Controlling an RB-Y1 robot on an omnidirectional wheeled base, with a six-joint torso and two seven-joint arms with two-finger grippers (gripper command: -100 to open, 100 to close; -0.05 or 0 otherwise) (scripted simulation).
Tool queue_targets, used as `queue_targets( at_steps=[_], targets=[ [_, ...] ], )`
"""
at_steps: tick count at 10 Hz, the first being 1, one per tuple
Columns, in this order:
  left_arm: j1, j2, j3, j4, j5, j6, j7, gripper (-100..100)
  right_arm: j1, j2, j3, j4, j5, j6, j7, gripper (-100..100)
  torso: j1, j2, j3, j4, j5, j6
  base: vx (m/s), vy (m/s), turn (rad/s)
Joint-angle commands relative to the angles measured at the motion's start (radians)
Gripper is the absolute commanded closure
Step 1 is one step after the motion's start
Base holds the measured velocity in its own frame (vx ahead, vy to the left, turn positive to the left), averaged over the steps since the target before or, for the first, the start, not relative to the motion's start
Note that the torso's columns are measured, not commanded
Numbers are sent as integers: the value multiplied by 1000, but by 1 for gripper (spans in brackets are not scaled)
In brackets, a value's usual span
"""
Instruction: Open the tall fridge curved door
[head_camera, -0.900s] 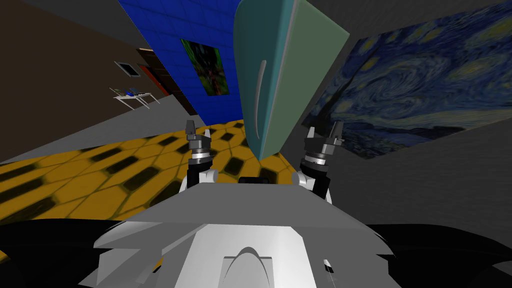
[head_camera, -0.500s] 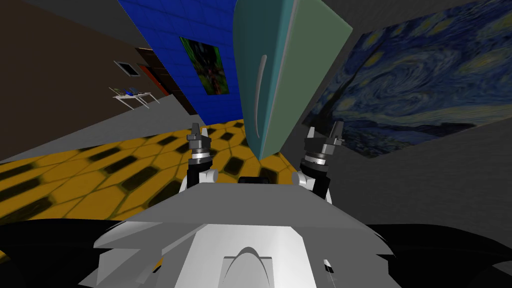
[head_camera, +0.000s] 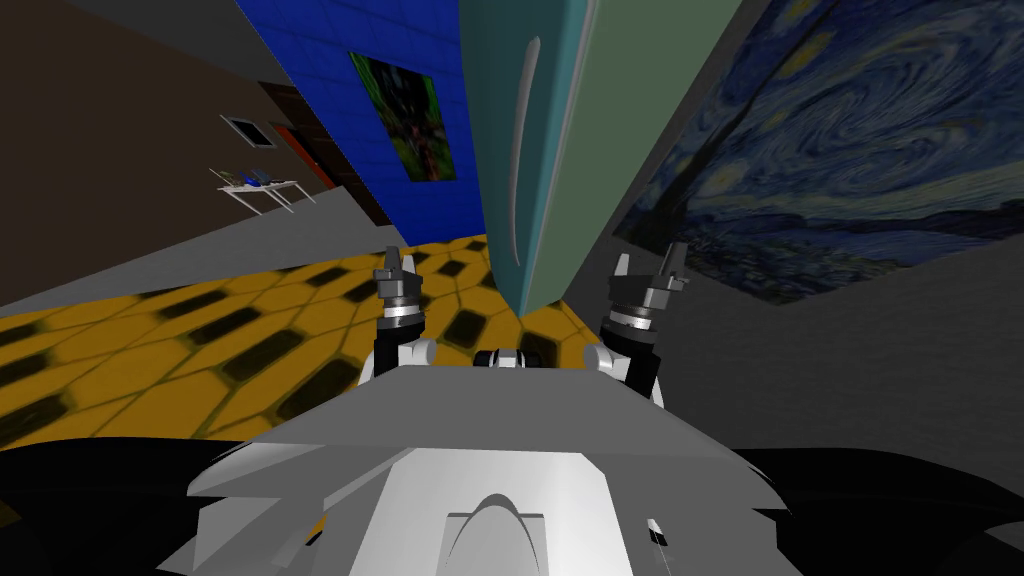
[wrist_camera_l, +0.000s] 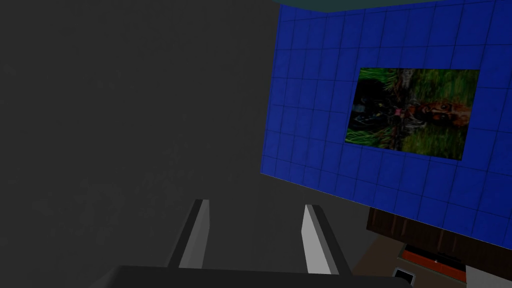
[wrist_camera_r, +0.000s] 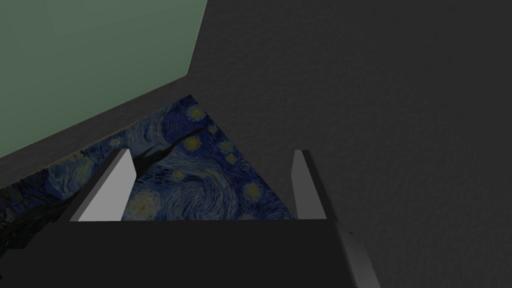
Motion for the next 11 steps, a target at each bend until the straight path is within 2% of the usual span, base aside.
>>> queue_targets(
  at_steps=[1,3,5,8,11],
  targets=[
    [0,0,0,0,0,0,0,0,-6,-44,-2,11,14,-15,36,-100,0,74,-148,74,0,0,33,23,36],
    [0,0,0,0,0,0,0,0,-14,-79,-5,29,36,-37,89,-100,2,114,-238,116,1,0,68,39,44],
    [0,0,0,0,0,0,0,0,-24,-109,-9,54,65,-69,148,-100,1,118,-243,120,0,0,91,58,52],
    [0,0,0,0,0,0,0,0,-29,-123,-12,69,83,-88,210,-100,-1,123,-240,121,0,0,45,35,29],
    [0,0,0,0,0,0,0,0,-42,-147,-19,104,123,-131,297,-100,0,120,-242,120,0,0,60,32,38]
  ],
)
